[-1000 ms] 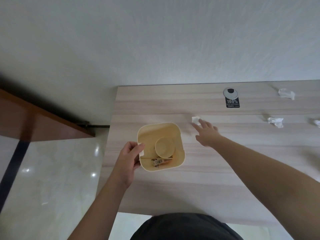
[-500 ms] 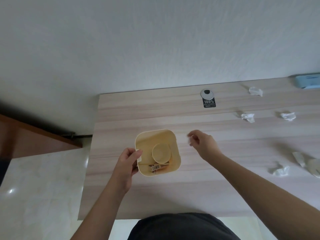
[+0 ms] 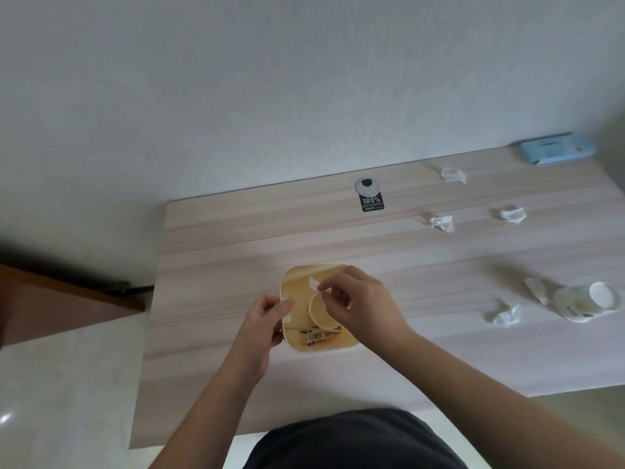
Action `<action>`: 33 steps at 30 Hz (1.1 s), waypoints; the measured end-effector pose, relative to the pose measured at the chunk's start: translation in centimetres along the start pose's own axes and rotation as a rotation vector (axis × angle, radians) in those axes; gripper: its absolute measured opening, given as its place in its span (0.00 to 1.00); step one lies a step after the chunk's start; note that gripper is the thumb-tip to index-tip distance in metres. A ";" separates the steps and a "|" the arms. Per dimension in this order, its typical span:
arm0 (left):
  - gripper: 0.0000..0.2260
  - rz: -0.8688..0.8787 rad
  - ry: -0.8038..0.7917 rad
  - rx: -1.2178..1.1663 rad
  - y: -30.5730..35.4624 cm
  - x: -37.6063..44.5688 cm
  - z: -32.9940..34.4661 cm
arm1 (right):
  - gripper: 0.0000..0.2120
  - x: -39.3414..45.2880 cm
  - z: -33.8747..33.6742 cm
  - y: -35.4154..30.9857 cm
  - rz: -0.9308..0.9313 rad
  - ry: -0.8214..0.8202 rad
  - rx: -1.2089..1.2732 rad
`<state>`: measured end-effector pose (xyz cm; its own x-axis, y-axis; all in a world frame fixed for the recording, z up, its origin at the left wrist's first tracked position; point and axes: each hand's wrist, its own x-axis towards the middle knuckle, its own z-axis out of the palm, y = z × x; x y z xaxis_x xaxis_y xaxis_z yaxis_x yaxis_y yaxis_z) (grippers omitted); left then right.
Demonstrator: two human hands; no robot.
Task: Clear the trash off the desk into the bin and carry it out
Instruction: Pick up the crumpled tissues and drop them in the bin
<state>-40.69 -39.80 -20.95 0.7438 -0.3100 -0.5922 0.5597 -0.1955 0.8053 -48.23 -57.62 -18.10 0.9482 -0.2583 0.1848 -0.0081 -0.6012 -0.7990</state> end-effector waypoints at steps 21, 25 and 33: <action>0.18 0.009 -0.199 0.008 -0.9 -0.1 -4.9 | 0.15 -4.6 1.7 -4.1 0.057 -0.036 -0.320; 0.18 -0.024 -0.250 0.052 -1.6 0.1 -5.4 | 0.15 -6.7 1.5 -3.0 0.080 0.043 -0.436; 0.12 -0.047 -0.398 0.129 -2.4 0.7 -3.3 | 0.15 -12.0 -0.5 -0.1 0.257 0.172 -0.654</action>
<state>-40.28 -36.47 -23.37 0.5050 -0.6287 -0.5914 0.5206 -0.3247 0.7896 -59.78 -54.82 -20.00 0.8278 -0.5355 0.1675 -0.4635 -0.8209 -0.3337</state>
